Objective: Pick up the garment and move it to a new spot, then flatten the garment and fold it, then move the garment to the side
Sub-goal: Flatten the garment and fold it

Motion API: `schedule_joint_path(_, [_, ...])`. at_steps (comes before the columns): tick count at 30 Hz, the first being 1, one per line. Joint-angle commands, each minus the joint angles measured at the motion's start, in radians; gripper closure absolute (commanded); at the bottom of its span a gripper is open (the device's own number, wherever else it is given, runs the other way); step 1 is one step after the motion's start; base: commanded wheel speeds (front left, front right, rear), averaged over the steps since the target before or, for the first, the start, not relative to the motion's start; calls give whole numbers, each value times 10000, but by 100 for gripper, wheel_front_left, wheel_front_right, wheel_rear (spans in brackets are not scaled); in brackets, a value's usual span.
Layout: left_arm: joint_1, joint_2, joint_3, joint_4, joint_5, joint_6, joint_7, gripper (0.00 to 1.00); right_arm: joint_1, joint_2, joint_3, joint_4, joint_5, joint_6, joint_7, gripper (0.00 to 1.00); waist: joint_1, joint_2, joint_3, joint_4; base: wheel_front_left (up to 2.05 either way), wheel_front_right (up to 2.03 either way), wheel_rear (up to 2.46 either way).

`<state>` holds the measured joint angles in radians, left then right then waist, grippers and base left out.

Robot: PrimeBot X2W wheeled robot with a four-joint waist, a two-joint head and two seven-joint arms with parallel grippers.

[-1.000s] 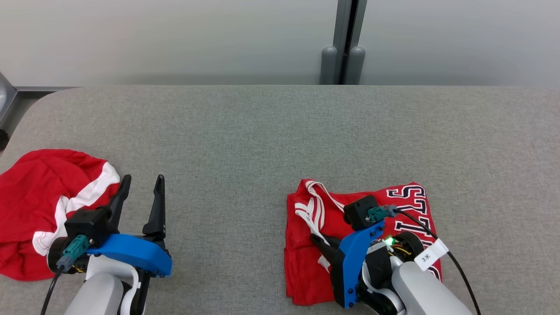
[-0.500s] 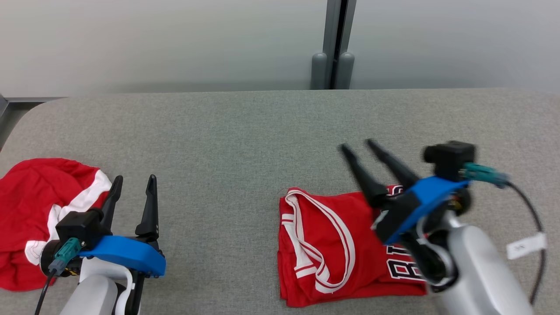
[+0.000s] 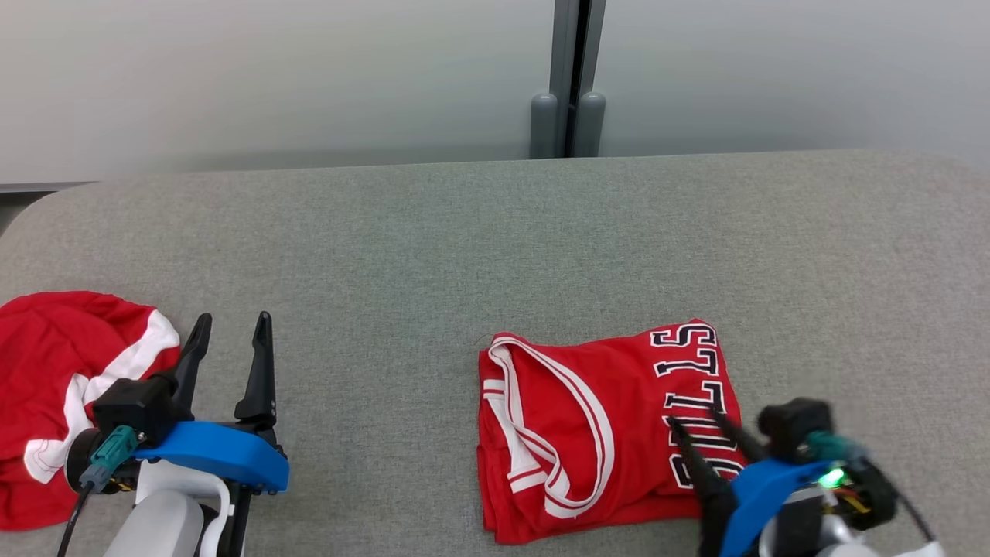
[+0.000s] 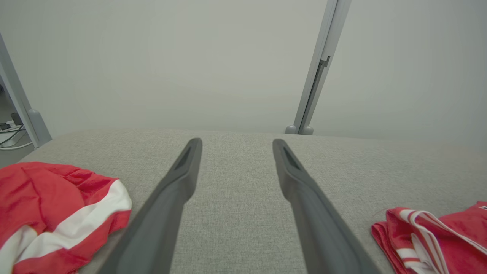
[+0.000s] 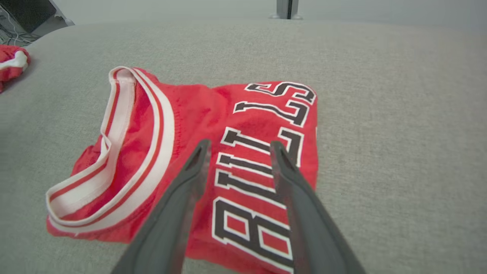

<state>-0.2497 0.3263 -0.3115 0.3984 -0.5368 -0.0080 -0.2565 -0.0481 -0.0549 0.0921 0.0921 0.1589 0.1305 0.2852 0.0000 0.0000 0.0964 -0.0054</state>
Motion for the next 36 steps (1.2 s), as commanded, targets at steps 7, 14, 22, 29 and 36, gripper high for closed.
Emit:
schedule_joint_path(7, [-59,150,-12,-158,-31,114,57,0,-568,40,2529,1202,310,3,-82,100,0,0,86,-69,0,0,0])
schedule_joint_path(14, [-307,175,-94,-204,-30,47,117,0,-1951,38,4889,2732,1381,3,76,100,0,0,287,100,0,0,0])
schedule_joint_path(22, [-458,132,-147,-40,-45,4,68,0,-3372,31,6268,3101,4914,3,-888,100,0,0,409,288,0,0,0])
schedule_joint_path(29, [-214,252,45,-81,-94,112,-13,0,-4183,29,5511,3095,5828,3,-2692,55,0,0,266,81,0,0,0])
schedule_joint_path(36, [227,189,269,-322,-150,250,-60,0,-3447,-296,2721,2675,3684,3,-3961,0,0,0,-81,-262,0,0,0])
